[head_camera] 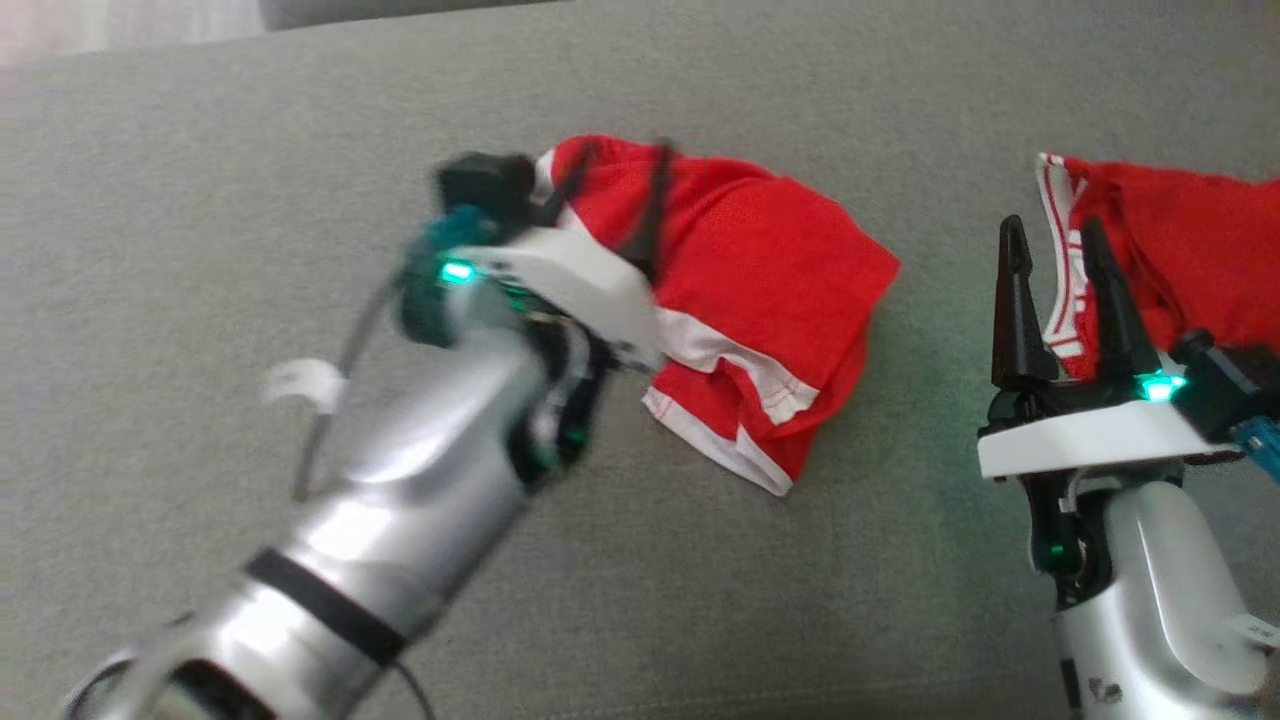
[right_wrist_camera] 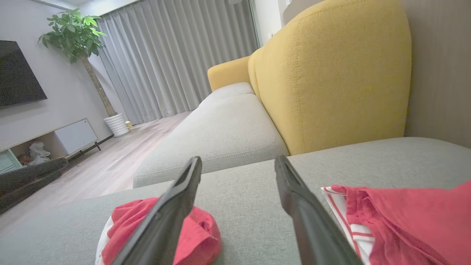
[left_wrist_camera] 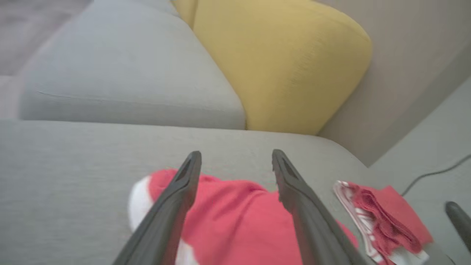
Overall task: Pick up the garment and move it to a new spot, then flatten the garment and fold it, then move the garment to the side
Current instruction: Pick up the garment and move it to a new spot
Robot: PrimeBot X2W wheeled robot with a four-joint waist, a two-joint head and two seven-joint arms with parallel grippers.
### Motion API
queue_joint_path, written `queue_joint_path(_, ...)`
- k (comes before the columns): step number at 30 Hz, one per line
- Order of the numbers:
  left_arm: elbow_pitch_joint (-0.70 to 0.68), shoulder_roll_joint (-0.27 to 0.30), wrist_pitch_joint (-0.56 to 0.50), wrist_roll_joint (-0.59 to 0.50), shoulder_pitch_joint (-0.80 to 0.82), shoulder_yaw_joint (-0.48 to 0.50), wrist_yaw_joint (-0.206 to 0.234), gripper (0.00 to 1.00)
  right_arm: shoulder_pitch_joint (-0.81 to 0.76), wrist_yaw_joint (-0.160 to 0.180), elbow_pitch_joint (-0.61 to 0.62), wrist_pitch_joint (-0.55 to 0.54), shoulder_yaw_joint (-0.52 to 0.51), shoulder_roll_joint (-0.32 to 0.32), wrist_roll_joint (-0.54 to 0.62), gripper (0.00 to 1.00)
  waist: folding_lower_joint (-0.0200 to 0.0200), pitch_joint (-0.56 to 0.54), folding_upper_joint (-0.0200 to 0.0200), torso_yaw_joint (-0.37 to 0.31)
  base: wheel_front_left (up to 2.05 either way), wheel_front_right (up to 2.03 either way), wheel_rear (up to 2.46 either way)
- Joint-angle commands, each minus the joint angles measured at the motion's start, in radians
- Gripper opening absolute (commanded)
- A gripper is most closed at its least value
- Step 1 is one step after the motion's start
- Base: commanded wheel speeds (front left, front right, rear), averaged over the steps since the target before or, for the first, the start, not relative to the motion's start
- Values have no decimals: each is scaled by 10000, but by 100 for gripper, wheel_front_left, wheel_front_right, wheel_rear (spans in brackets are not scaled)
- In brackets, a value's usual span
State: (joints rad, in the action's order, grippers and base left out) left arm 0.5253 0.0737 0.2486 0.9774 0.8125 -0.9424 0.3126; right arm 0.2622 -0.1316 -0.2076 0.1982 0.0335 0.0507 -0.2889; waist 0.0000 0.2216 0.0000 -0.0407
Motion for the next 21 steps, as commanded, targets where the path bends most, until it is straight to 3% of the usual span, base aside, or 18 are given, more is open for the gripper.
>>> queue_joint_path(1,-225,592,121,-309,302,710,-118,100,143,9,295,29,202,-5,119,100,0,-211,0,264,0,0,0)
queue_joint_path(6,-764,1711,128,-1247,-946,2159,-495,100,-127,9,306,-111,121,-5,247,100,0,-558,0,672,0,0,0)
queue_joint_path(10,-1462,2127,129,-2083,-2507,3278,-801,100,-463,9,289,-212,155,-5,280,100,0,-858,0,894,0,0,0)
queue_joint_path(13,-1993,2073,130,-2643,-3809,4104,-1038,100,-736,9,267,-257,243,-5,218,100,0,-1054,0,979,0,0,0)
queue_joint_path(21,-2682,1099,131,-3611,-5834,6002,-1627,100,-1184,9,275,-327,328,-5,178,100,0,-1225,0,1109,0,0,0)
